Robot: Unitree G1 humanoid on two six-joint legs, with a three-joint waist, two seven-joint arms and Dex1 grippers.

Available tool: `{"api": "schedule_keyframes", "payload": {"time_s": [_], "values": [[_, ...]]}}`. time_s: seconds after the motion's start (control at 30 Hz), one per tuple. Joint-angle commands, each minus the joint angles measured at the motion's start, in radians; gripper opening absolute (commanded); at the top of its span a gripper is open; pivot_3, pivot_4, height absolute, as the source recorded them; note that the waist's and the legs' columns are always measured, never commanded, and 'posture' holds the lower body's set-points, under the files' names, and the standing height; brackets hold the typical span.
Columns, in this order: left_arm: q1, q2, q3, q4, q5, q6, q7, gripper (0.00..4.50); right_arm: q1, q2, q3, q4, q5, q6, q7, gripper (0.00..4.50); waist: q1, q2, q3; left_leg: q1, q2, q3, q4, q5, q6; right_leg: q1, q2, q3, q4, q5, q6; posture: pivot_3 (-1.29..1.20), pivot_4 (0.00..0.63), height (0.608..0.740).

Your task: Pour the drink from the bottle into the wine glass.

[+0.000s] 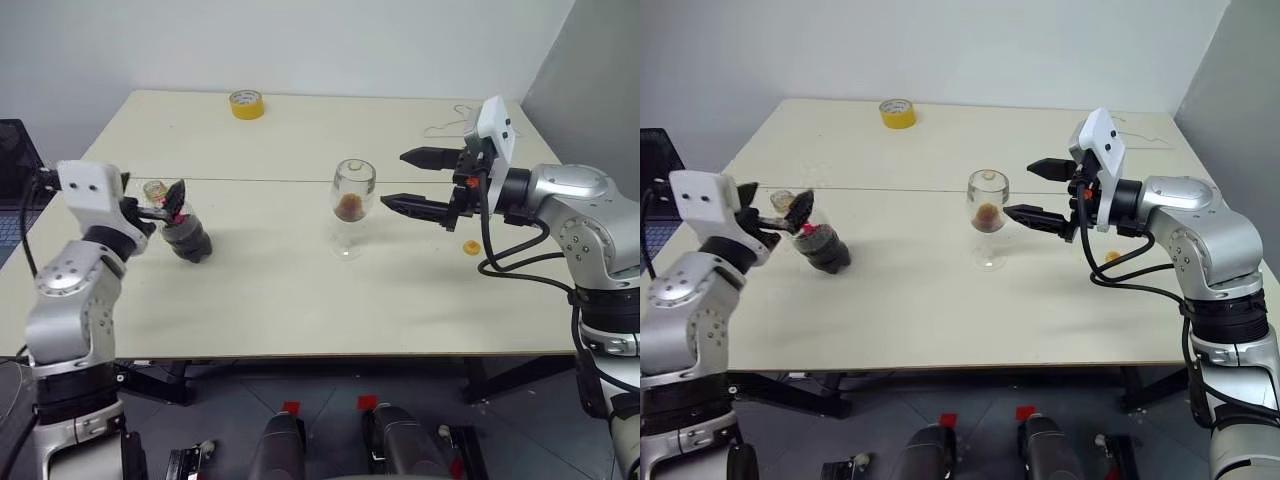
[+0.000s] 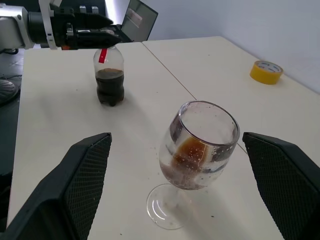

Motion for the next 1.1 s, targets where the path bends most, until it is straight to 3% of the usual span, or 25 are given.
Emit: {"api": "schedule_keyframes", "payload": {"time_s": [0.03, 0.27, 0.4, 0.63, 0.77, 1.1], "values": [[-0.068, 0.053, 0.036, -0.053, -0.033, 0.01, -0.021, 4.47, -0.018, -0.002, -0.028, -0.006, 0.003, -0.027, 0.006, 4.5, 0.0, 0.0, 0.0, 0.0, 0.0, 0.0, 0.0, 0.0, 0.0, 0.0, 0.0, 0.0, 0.0, 0.0, 0.0, 0.0, 0.15, 0.74], [-0.144, 0.119, -0.007, -0.136, -0.194, 0.15, -0.182, 4.47, -0.009, -0.034, -0.085, 0.032, 0.0, -0.034, -0.01, 4.5, 0.0, 0.0, 0.0, -0.001, 0.0, 0.001, -0.001, 0.0, 0.0, 0.0, 0.0, 0.0, -0.002, 0.0, 0.0, 0.0, 0.15, 0.74], [-0.077, 0.161, -0.027, -0.186, -0.292, 0.24, -0.32, 4.47, 0.021, -0.086, -0.099, 0.046, -0.017, -0.037, 0.002, 4.5, -0.002, 0.0, 0.0, -0.001, 0.0, 0.001, -0.003, 0.0, 0.0, -0.001, 0.0, 0.0, -0.003, 0.0, 0.0, 0.0, 0.15, 0.74], [0.045, 0.201, -0.035, -0.209, -0.318, 0.265, -0.415, 4.47, 0.114, -0.151, -0.144, 0.019, -0.001, -0.008, -0.002, 4.5, -0.003, 0.001, 0.0, 0.0, 0.0, 0.001, -0.006, 0.0, 0.0, -0.002, 0.0, 0.0, -0.003, -0.001, -0.001, 0.0, 0.15, 0.74], [0.072, 0.178, -0.059, -0.188, -0.291, 0.252, -0.404, 4.47, 0.172, -0.145, -0.16, -0.021, 0.033, 0.033, -0.011, 4.5, -0.002, 0.001, 0.0, 0.0, 0.0, 0.001, -0.006, 0.0, 0.0, -0.002, 0.0, 0.001, -0.003, -0.001, -0.001, 0.0, 0.15, 0.74], [0.209, 0.04, -0.067, -0.212, -0.239, 0.204, -0.285, 4.47, 0.394, 0.006, -0.21, -0.133, 0.06, 0.026, -0.16, 4.5, -0.003, 0.0, 0.0, 0.001, 0.0, 0.001, -0.006, 0.0, 0.0, -0.001, 0.0, 0.001, -0.004, -0.001, -0.001, 0.0, 0.15, 0.74]]}}
